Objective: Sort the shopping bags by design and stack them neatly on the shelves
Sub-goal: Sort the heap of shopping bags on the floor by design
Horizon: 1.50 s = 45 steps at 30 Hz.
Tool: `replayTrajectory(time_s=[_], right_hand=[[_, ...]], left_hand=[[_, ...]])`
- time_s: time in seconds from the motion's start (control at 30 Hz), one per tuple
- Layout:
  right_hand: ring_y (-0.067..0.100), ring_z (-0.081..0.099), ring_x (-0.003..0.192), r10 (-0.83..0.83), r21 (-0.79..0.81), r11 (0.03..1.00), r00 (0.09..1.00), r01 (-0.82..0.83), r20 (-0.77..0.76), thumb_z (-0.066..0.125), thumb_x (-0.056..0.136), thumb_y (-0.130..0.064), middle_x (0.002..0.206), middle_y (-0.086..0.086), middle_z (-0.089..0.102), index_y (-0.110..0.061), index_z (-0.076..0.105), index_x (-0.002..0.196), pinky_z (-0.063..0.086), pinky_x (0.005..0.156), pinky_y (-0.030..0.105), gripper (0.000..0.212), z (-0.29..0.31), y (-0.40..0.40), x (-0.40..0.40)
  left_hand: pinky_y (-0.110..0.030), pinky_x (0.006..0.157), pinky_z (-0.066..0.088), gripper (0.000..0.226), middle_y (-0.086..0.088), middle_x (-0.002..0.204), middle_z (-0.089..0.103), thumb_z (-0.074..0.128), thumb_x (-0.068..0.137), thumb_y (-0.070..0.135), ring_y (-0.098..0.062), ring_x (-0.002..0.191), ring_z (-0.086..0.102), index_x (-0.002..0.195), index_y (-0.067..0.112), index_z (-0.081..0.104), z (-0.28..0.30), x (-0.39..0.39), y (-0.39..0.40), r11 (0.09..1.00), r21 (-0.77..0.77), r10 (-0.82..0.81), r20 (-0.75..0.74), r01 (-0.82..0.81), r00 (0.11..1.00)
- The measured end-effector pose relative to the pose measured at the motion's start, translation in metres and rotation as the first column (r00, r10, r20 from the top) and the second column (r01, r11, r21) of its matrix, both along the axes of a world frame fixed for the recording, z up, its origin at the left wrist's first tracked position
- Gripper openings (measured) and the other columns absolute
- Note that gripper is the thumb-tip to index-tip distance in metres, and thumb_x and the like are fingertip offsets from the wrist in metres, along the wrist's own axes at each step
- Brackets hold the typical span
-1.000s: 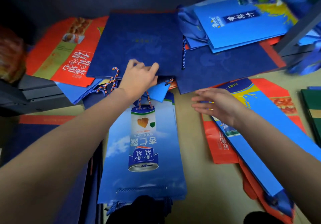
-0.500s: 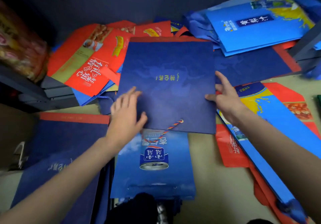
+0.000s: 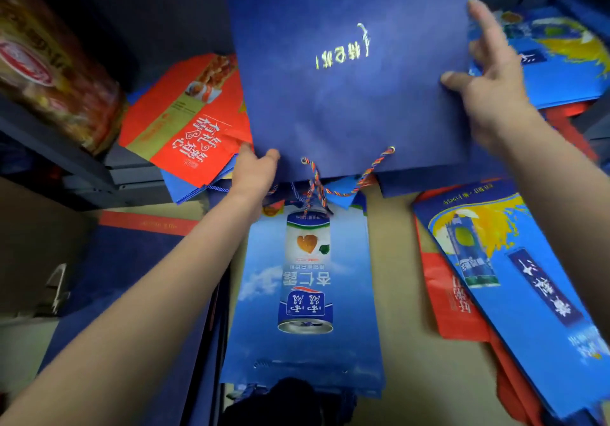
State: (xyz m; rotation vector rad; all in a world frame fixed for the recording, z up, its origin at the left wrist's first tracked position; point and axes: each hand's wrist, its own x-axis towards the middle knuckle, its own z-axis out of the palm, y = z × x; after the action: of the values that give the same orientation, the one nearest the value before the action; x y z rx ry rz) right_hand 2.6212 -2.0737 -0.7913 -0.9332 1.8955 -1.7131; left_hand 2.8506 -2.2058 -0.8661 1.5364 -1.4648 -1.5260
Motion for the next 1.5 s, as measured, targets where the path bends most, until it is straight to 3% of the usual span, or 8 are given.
replayTrajectory(time_s=[0.27,0.47,0.67,0.87,1.07,1.27,1.37,1.5], right_hand=[[0.006,0.066,0.081,0.155,0.05,0.982,0.928,-0.182,0.338,0.039,0.085,0.022,0.093,-0.007,0.068,-0.028,0.038,0.13,0.054,0.073,0.024,0.067,-0.039,0.036,0.062],[-0.001,0.064,0.063,0.285,0.224,0.866,0.81,-0.446,0.512,0.057,0.083,0.014,0.106,0.012,0.054,-0.018,0.035,0.125,0.055,0.063,0.017,0.057,-0.093,0.04,0.152],[0.012,0.06,0.044,0.36,0.22,0.839,0.811,-0.497,0.461,0.059,0.084,0.012,0.084,0.007,0.055,-0.028,0.005,0.149,0.049,0.043,0.022,0.093,-0.097,0.0,0.218],[0.016,0.062,0.08,0.764,0.46,0.421,0.579,-0.782,0.284,0.061,0.085,0.001,0.108,0.002,0.062,-0.022,0.015,0.149,0.049,0.08,0.026,0.082,-0.114,0.004,0.285],[0.027,0.058,0.104,0.438,0.54,0.62,0.822,-0.57,0.364,0.064,0.087,-0.008,0.121,0.008,0.053,-0.013,0.033,0.14,0.046,0.081,0.032,0.061,-0.13,-0.025,0.249],[0.016,0.059,0.092,0.191,0.23,0.857,0.698,-0.461,0.69,0.063,0.087,-0.004,0.103,0.004,0.061,-0.015,0.051,0.105,0.048,0.075,0.025,0.024,-0.125,-0.064,0.277],[0.022,0.062,0.08,0.088,0.313,0.911,0.868,-0.268,0.488,0.065,0.083,-0.004,0.076,0.002,0.064,-0.012,0.058,0.075,0.05,0.077,0.039,0.013,-0.121,-0.08,0.283],[0.018,0.052,0.07,0.105,0.147,0.98,0.98,-0.13,0.169,0.063,0.077,-0.012,0.067,0.006,0.058,-0.003,0.058,0.074,0.045,0.069,0.036,0.011,-0.089,-0.08,0.242]], left_hand=[[-0.018,0.1,0.027,0.061,-0.003,0.14,0.043,0.048,0.095,0.022,-0.015,0.127,0.04,0.149,0.018,0.021,0.007,0.065,0.007,0.987,-0.141,0.098,0.131,-0.079,0.987],[-0.046,0.104,0.029,0.049,-0.022,0.128,0.045,0.048,0.092,0.033,-0.038,0.122,0.041,0.14,0.026,0.043,-0.02,0.193,0.037,0.922,-0.311,0.371,0.533,-0.232,0.76],[-0.05,0.107,0.028,0.072,-0.027,0.126,0.045,0.035,0.073,0.048,-0.042,0.121,0.042,0.139,0.021,0.046,-0.056,0.283,0.057,0.919,-0.257,0.393,0.657,-0.298,0.644],[-0.052,0.11,0.026,0.07,-0.024,0.146,0.032,0.053,0.089,0.048,-0.046,0.132,0.031,0.149,0.024,0.025,-0.079,0.316,0.042,0.97,-0.056,0.197,0.75,-0.236,0.632],[-0.042,0.112,0.019,0.079,-0.012,0.155,0.015,0.061,0.082,0.054,-0.033,0.141,0.018,0.148,0.025,0.027,-0.071,0.258,0.053,0.993,-0.092,0.003,0.626,0.07,0.78],[-0.052,0.112,0.017,0.098,-0.004,0.157,-0.009,0.059,0.075,0.066,-0.033,0.143,-0.002,0.149,0.039,0.001,-0.08,0.202,0.075,0.853,0.015,-0.291,0.843,0.522,0.452],[-0.055,0.112,0.016,0.095,-0.006,0.157,-0.013,0.06,0.083,0.051,-0.033,0.144,-0.005,0.149,0.035,-0.006,-0.085,0.198,0.08,0.843,0.005,-0.245,0.893,0.538,0.376],[-0.061,0.098,0.034,0.089,-0.018,0.151,0.027,0.057,0.072,0.056,-0.041,0.136,0.03,0.148,0.025,0.022,-0.079,0.194,0.08,0.744,-0.277,-0.083,0.865,0.608,0.495]])
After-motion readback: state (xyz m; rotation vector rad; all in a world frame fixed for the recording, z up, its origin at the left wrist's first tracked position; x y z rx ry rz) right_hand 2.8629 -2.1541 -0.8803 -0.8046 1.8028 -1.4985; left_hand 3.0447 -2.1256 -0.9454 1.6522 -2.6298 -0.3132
